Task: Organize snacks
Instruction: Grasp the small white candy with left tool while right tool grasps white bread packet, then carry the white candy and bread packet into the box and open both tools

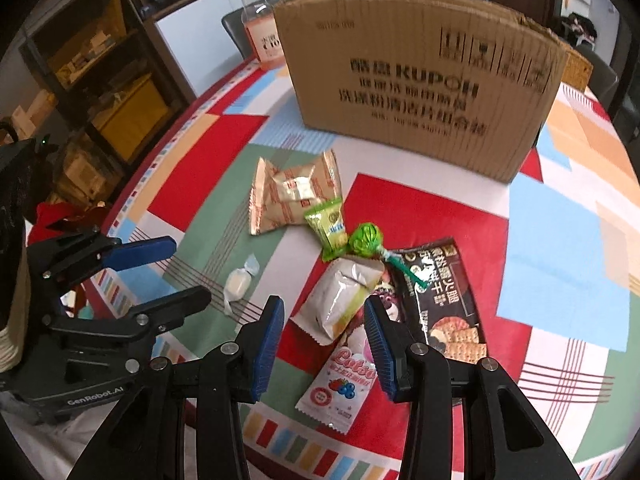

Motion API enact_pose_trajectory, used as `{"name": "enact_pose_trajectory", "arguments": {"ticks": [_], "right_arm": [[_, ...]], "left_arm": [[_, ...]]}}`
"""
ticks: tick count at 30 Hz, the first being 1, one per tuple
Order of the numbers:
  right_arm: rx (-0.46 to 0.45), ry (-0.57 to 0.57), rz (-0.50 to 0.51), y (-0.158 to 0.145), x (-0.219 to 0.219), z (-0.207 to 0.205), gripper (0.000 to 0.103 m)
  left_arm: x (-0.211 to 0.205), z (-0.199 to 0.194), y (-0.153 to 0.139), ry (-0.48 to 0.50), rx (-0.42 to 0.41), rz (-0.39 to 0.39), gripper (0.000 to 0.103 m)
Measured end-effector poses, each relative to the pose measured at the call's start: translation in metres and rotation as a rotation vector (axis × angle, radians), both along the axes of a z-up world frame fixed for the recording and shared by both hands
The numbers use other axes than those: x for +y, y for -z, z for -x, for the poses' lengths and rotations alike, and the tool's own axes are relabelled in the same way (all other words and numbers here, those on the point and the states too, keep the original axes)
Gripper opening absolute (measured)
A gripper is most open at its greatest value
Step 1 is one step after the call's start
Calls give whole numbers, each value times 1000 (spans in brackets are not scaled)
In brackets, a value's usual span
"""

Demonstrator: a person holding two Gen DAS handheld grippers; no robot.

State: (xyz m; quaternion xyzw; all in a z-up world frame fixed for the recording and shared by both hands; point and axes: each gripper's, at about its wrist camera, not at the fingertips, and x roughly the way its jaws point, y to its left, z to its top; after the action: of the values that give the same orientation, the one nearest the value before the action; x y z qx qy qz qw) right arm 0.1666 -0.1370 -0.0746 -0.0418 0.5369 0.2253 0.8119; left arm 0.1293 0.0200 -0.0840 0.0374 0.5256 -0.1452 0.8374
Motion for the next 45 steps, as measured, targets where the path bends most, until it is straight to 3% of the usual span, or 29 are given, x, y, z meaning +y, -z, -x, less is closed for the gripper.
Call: {"name": "enact_pose_trajectory", "arguments": {"ticks": [11,30,39,45], "right_arm": [[40,9,4,16,0,-10,43],[62,-16,12,31,12,-23,43],[82,-50,28,42,23,-27,42],[71,-31,26,42,19,-27,32]], "left_arm": [[-7,-10,20,7,46,7,43],[-1,-22,36,-24,86,59,19],[1,-23,36,-29,79,75,18],[1,-22,36,-34,69,73,18]]}}
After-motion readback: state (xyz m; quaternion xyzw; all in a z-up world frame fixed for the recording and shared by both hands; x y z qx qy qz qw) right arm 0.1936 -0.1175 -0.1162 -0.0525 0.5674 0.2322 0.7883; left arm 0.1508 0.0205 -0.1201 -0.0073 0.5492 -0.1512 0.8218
